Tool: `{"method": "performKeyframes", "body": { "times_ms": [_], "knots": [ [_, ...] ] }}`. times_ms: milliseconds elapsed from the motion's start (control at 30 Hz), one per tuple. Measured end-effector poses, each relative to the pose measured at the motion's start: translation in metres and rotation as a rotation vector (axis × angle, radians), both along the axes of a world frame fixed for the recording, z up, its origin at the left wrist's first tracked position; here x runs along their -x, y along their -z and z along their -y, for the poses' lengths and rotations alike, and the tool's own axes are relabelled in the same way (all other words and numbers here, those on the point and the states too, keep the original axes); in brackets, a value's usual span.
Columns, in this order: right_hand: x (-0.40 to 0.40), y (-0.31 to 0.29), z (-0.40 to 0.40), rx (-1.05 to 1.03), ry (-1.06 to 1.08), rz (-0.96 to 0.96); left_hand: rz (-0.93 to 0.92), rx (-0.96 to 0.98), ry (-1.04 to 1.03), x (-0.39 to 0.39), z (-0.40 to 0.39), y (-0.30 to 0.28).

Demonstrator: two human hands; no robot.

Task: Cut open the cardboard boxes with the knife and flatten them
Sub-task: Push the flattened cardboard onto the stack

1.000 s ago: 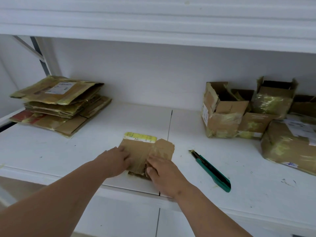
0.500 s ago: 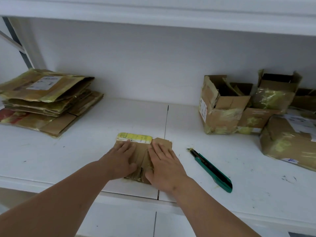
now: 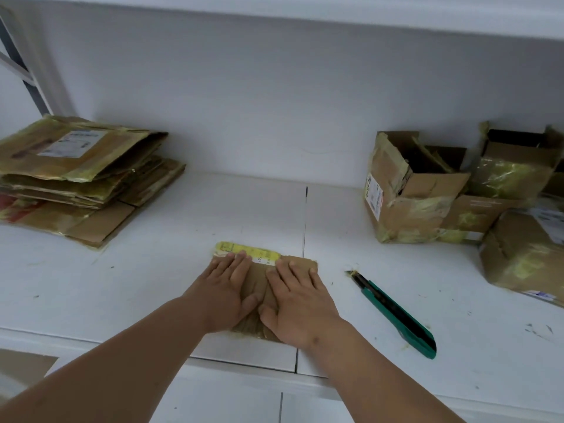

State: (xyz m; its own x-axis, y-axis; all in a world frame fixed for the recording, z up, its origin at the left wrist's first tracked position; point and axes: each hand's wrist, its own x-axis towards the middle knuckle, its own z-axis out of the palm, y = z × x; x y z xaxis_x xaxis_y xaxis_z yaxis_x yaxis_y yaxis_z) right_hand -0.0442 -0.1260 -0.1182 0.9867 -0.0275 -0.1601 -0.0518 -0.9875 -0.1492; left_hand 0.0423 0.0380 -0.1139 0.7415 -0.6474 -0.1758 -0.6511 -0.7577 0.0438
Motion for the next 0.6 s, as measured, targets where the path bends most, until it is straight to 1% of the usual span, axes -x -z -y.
{"method": "performKeyframes", "body": {
  "times_ms": [100,200,433,600],
  "knots": [
    [-0.003,-0.003,0.0,-0.015,0.018,0.008,0.019,-0.02,0.005,-0.008,-0.001,-0.001],
    [-0.004,0.0,0.0,0.006,0.017,-0.027,-0.009,-0.049,0.024,-0.01,-0.001,0.001],
    [-0.004,-0.006,-0.003,0.057,0.04,-0.088,-0.047,-0.033,0.038,-0.01,-0.001,0.001],
    [0.003,-0.009,-0.013,0.061,0.121,-0.076,-0.031,-0.02,-0.003,0.0,-0.001,0.003]
  ]
}}
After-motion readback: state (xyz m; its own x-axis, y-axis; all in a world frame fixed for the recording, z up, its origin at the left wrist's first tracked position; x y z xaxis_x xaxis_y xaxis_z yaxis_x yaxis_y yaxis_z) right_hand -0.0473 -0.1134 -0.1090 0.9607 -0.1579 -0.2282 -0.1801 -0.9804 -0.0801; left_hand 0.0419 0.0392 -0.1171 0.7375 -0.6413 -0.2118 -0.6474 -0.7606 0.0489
